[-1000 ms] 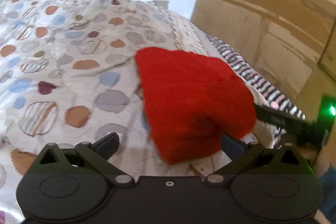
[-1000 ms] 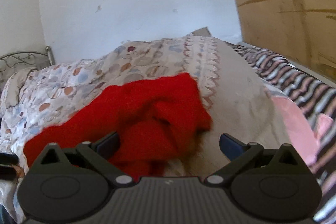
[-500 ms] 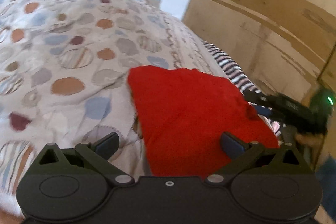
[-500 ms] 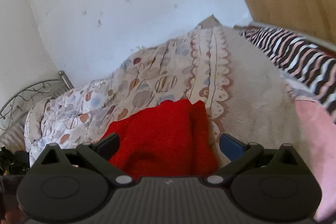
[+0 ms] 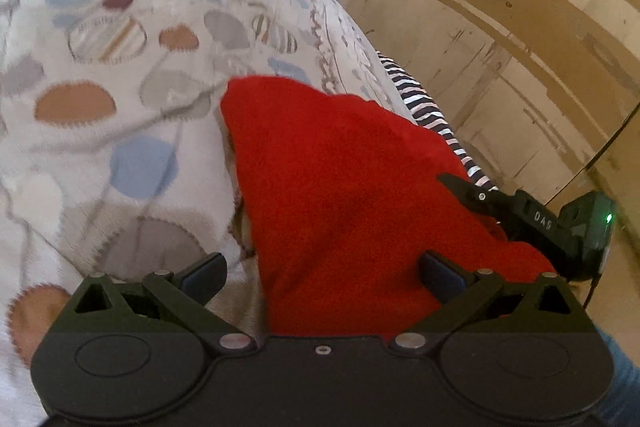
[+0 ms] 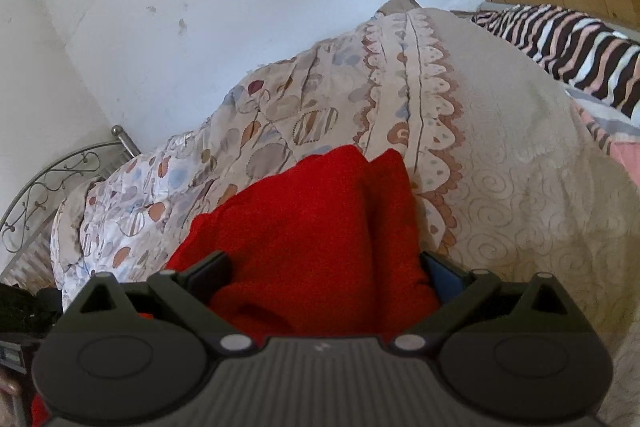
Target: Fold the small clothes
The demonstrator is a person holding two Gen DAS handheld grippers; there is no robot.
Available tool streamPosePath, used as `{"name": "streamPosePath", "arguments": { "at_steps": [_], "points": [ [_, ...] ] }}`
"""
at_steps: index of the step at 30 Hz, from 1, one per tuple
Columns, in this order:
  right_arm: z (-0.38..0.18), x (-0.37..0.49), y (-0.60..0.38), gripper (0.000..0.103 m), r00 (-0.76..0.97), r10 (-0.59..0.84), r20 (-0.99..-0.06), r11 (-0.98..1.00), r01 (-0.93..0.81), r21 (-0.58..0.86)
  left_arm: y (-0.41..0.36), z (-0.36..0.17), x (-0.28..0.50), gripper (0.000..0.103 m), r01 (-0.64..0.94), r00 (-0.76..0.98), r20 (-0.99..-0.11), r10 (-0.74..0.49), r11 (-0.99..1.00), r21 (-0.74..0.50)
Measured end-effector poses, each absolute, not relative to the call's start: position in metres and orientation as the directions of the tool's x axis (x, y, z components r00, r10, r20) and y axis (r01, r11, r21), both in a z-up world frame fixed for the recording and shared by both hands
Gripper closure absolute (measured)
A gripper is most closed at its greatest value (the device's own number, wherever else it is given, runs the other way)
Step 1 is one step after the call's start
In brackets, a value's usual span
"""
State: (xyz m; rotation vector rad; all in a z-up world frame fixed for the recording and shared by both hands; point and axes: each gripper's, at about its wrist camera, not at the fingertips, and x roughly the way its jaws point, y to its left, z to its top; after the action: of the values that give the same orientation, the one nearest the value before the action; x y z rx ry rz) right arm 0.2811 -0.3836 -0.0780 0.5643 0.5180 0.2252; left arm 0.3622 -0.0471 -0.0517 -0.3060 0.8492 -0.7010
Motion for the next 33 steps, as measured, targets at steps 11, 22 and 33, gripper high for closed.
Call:
{"name": "streamPosePath", "arguments": {
  "at_steps": [11,22,33],
  "points": [
    [-0.066,0.278,-0.372,0.026,0.840,0.335,-0.428,0.851,-0.074,0.520,-0.060,-0.048,0.374,0.003,0.481,0.415,-0.629,-0.657,0.745,-0.461],
    [-0.018,0.270,-0.341,0.063,0.872,0.305,-0.383,0.904,-0.139,0.403,-0.043,-0.029,0.384,0.063,0.371,0.390,-0.605,-0.694,0.720,-0.587],
    [0.025,0.305,-0.304,0.068,0.885,0.385,-0.262,0.847,-0.226,0.482,-0.006,0.042,0.393,0.070,0.316,0.577,-0.570,-0.585,0.803,-0.505]
  ]
}}
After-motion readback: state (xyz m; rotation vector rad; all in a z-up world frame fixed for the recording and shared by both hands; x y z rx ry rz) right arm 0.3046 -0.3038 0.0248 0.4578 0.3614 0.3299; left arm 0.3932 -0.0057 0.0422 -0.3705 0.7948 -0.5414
